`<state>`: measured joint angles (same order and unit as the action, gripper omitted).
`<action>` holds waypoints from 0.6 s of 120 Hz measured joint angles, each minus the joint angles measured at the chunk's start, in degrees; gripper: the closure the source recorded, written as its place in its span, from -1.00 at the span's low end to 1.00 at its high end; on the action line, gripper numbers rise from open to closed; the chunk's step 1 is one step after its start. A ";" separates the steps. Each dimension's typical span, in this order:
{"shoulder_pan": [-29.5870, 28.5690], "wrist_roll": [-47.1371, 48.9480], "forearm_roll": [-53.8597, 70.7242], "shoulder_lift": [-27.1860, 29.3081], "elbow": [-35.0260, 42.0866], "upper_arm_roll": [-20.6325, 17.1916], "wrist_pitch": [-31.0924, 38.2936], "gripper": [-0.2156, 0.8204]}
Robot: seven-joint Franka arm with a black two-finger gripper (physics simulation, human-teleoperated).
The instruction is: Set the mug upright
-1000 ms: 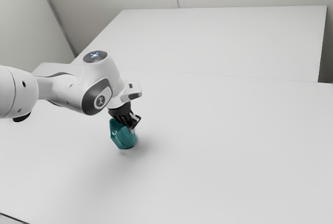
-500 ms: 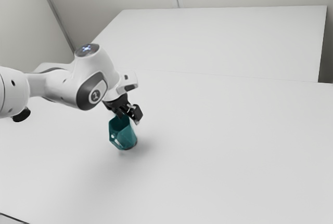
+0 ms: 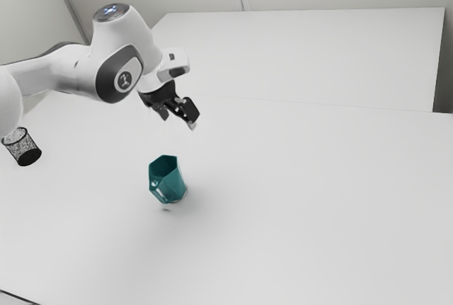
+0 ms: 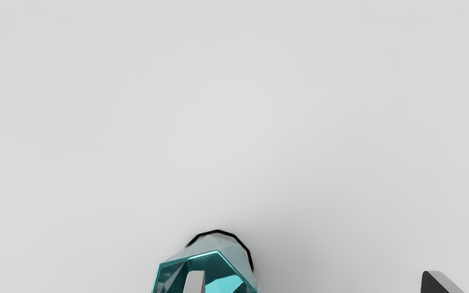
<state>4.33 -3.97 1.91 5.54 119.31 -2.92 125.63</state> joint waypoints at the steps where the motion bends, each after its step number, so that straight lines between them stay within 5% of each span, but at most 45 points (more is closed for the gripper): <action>1: -0.04 0.00 -0.05 -0.09 -0.33 -0.06 -0.41 -0.53; 72: -1.94 0.56 -1.45 -6.92 -23.66 -1.56 -24.80 -0.55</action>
<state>2.39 -3.41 0.46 -1.39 95.66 -4.48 100.83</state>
